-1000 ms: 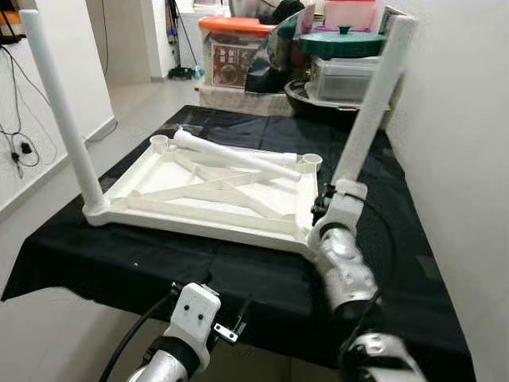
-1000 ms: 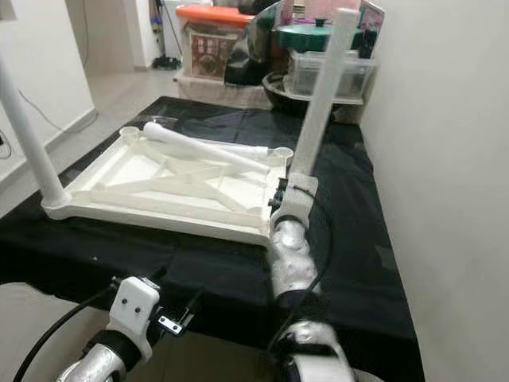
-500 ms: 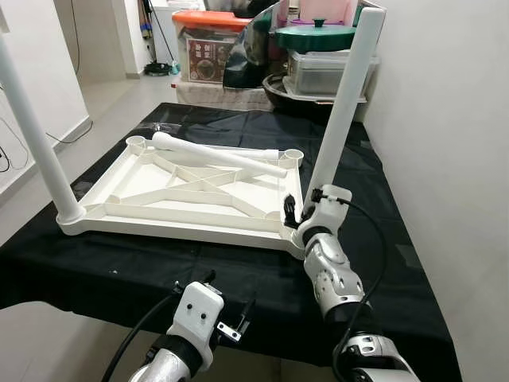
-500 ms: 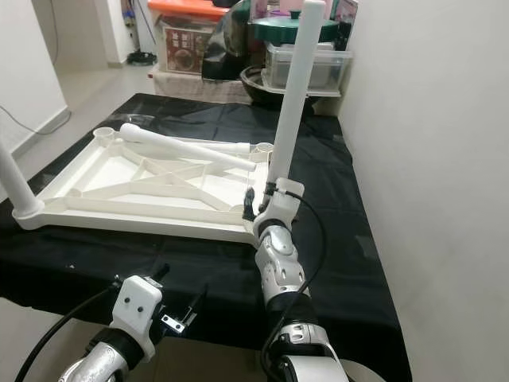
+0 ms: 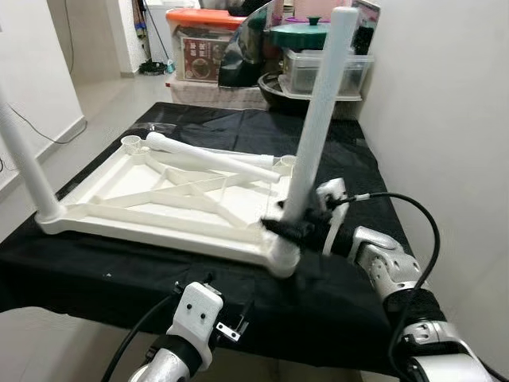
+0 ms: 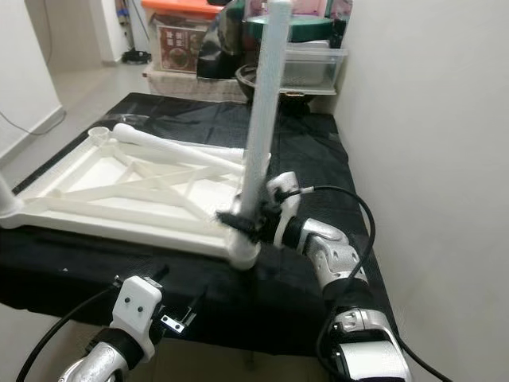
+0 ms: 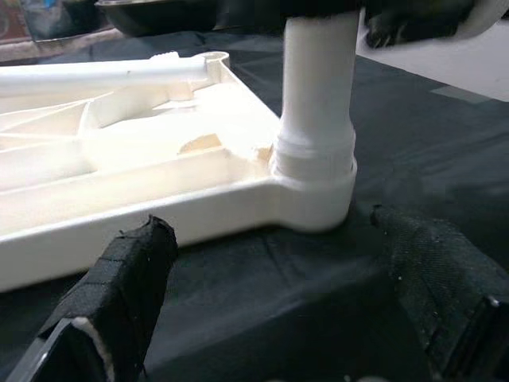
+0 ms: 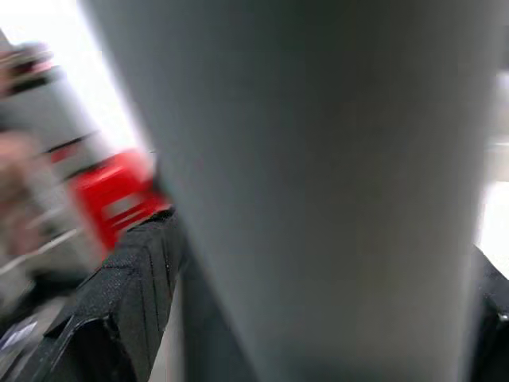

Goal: Building children table

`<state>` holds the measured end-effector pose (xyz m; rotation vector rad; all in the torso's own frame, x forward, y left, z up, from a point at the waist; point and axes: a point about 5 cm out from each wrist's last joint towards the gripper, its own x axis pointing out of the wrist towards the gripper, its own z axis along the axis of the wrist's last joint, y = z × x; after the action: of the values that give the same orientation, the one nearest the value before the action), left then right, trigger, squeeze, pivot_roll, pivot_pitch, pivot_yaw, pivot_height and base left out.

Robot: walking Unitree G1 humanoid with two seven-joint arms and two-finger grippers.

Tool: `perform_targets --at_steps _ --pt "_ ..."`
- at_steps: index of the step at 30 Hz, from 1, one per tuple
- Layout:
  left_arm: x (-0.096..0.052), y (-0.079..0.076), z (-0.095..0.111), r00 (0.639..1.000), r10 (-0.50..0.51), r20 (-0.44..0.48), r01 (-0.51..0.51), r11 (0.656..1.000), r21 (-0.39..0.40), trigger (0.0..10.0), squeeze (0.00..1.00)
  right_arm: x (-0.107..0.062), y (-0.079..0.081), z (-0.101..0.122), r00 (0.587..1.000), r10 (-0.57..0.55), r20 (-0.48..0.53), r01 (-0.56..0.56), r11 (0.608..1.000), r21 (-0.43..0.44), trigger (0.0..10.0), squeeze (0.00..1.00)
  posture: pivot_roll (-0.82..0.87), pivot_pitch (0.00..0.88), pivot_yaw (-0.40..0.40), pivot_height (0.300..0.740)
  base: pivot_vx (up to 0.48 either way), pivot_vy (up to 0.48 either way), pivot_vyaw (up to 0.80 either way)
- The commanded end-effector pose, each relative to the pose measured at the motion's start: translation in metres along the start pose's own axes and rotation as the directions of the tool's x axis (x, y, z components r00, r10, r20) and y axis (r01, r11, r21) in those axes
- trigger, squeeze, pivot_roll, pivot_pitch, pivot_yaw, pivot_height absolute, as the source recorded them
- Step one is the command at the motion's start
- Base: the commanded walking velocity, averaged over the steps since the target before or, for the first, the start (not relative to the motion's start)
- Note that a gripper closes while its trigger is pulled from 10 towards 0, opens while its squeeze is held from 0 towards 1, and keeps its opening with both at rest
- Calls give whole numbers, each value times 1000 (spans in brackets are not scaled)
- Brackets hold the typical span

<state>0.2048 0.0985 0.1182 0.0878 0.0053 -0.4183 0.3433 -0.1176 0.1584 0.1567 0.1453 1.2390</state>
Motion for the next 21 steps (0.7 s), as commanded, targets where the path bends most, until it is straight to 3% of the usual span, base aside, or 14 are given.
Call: perform_targets --at_steps 1,4,5,8,10,13,14,15,16,18,19,21 --pt "-1 0 -2 1000 1 -2 -1 1000 -2 10000 0 16 9 -4 991 110 -72 -113 993 -36 10000 0 131 0 -80 740 0 0 0" --pt "-1 0 -2 1000 3 0 -3 1000 -1 10000 0 24 9 -9 983 116 -140 -127 989 -71 10000 0 135 0 -83 740 0 0 0" --pt "-1 0 -1 1000 4 2 -4 1000 0 10000 0 28 7 -12 983 79 -165 -96 991 -95 0 0 135 0 -83 740 0 0 0" --pt "-2 0 -1 1000 4 2 -4 1000 0 10000 0 31 4 -13 983 31 -180 -54 991 -123 0 0 134 0 -83 740 0 0 0" --pt "-1 -1 -1 1000 3 3 -3 1000 0 10000 0 35 -5 -14 978 -133 -159 104 978 -179 0 0 133 0 -83 740 0 0 0" --pt "-1 -1 -1 1000 3 4 -3 1000 -1 10000 0 33 -11 -12 965 -224 -135 198 963 -181 0 0 133 0 -83 740 0 0 0" --pt "-1 -1 0 1000 2 4 -2 1000 -1 10000 0 30 -18 -9 941 -323 -98 303 937 -175 0 0 127 0 -80 740 0 0 0" --pt "-1 -1 0 1000 2 4 -2 1000 -1 10000 0 30 -18 -9 941 -323 -98 303 937 -175 0 0 127 0 -80 740 0 0 0" --pt "-1 -1 -1 1000 2 4 -2 1000 -3 10000 0 23 -26 -7 898 -437 -55 426 894 -139 0 0 124 0 -81 740 0 0 0" --pt "-1 -1 -1 1000 2 4 -2 1000 -3 10000 0 23 -26 -7 898 -437 -55 426 894 -139 0 0 124 0 -81 740 0 0 0" --pt "-1 -1 -1 1000 2 3 -2 1000 -4 10000 0 14 -34 -7 820 -572 -24 568 819 -81 0 0 118 0 -77 740 0 0 0" --pt "-1 -1 -1 1000 2 3 -2 1000 -4 10000 0 14 -34 -7 820 -572 -24 568 819 -81 0 0 118 0 -77 740 0 0 0"
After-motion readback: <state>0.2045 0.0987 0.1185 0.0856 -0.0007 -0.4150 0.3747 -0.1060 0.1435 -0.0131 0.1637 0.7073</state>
